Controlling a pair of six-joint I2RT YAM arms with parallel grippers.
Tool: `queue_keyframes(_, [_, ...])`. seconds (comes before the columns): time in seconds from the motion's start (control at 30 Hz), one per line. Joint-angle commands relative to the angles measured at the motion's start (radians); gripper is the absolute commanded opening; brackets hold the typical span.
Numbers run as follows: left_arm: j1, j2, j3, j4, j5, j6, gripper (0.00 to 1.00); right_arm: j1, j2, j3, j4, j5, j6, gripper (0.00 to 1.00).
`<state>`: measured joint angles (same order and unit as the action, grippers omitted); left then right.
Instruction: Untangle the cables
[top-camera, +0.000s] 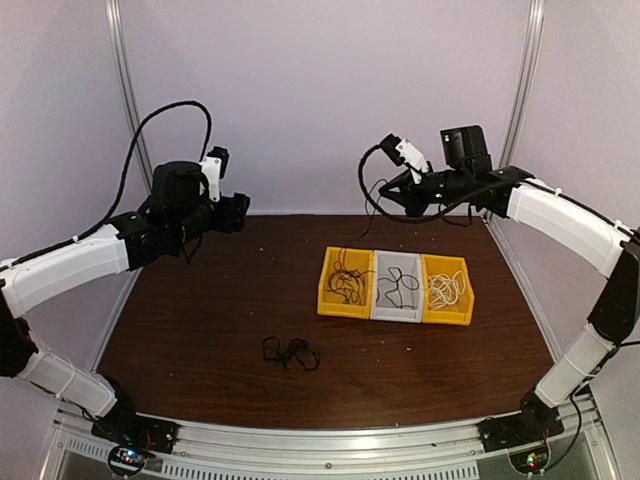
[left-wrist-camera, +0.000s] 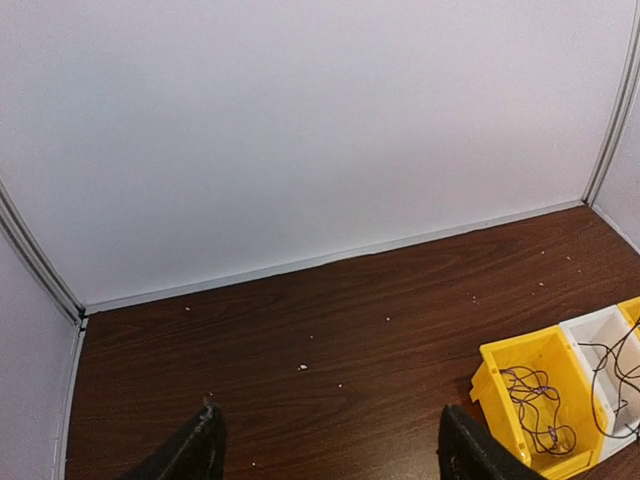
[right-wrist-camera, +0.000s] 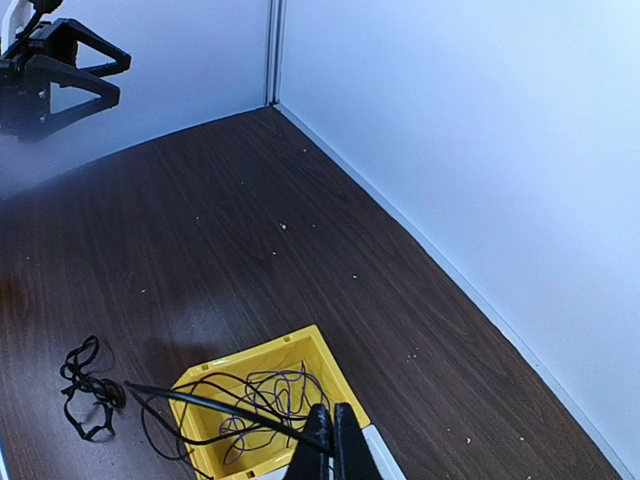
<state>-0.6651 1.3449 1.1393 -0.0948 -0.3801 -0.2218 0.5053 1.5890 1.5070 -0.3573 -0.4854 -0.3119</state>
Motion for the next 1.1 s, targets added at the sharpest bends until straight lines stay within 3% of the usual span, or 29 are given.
queue_keyframes(0.0, [0.052, -0.013, -0.082, 0.13, 0.082, -0.003, 0.74, -0.032, -0.048, -0.02, -0.062, 0.067, -0.027, 0.0])
queue_keyframes(0.57, [0.07, -0.14, -0.141, 0.14, 0.02, 0.022, 0.74, -0.092, -0.084, -0.142, -0.079, 0.243, -0.077, 0.0])
queue_keyframes(1.07, [0.07, -0.14, -0.153, 0.141, -0.005, 0.04, 0.74, -0.102, -0.055, -0.128, -0.131, 0.253, -0.095, 0.0])
